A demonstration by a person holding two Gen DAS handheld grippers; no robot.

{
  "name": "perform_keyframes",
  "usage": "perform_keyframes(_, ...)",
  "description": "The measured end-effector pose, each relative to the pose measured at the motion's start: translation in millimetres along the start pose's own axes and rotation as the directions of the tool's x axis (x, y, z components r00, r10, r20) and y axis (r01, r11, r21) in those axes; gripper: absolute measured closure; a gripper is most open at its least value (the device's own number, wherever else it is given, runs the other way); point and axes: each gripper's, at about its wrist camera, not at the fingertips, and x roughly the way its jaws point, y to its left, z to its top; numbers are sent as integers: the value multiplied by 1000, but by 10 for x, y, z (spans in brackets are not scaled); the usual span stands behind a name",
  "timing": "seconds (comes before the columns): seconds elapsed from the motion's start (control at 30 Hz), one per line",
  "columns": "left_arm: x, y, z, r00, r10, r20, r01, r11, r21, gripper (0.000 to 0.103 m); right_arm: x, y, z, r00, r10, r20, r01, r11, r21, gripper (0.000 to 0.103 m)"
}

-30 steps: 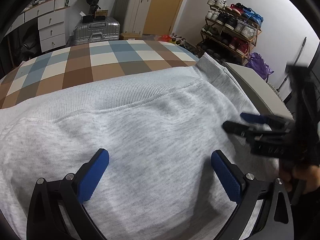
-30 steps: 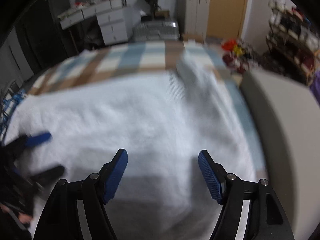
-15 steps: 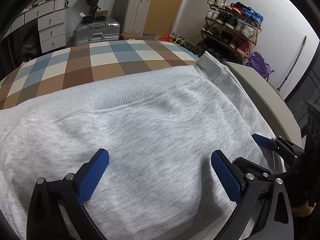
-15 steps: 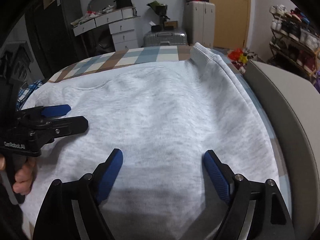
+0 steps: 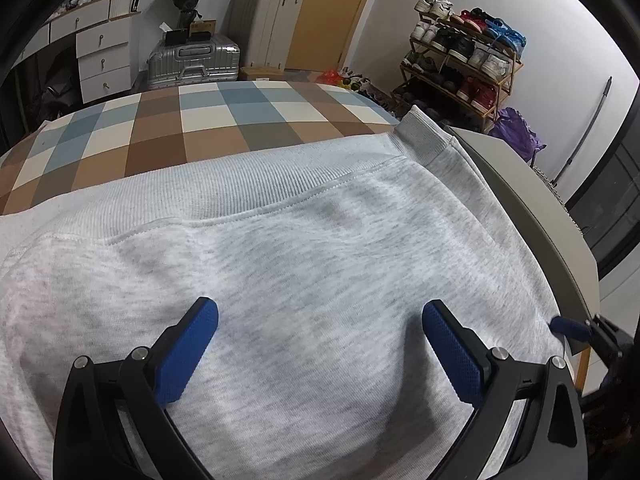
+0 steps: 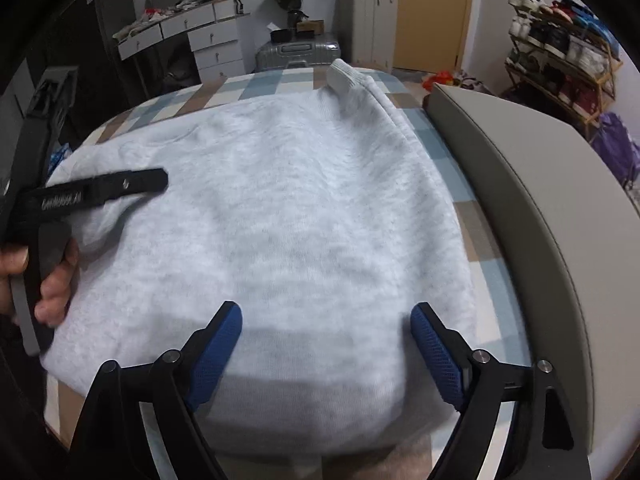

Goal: Fold large clothes

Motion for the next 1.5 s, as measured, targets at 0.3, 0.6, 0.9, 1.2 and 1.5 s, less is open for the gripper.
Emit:
perform_keyframes(0.3, 4, 3, -2, 1000, 7, -2, -6, 1000, 5, 4, -234, -45, 107, 995, 70, 74, -72, 997, 28, 12)
perform_keyframes(0.6, -5, 9, -10, 1000, -1, 2, 1, 1000, -1, 7, 357, 330, 788, 988, 121, 91, -127, 990, 66, 8)
perform_keyframes(0.9, 10, 11, -12, 999, 48, -8, -48, 999, -13, 4, 541, 230, 622, 978, 186, 97, -186, 982, -9, 0)
perform_keyframes(1.2, -373, 182, 1, 978, 199, 63, -197, 980, -35, 4, 511, 214, 582, 972, 194, 133, -194, 981, -9, 0)
perform_keyframes(1.5, -112, 962, 49, 940, 331, -83, -340, 927, -159, 1, 504, 205, 603, 972, 193, 135, -194, 981, -8, 0)
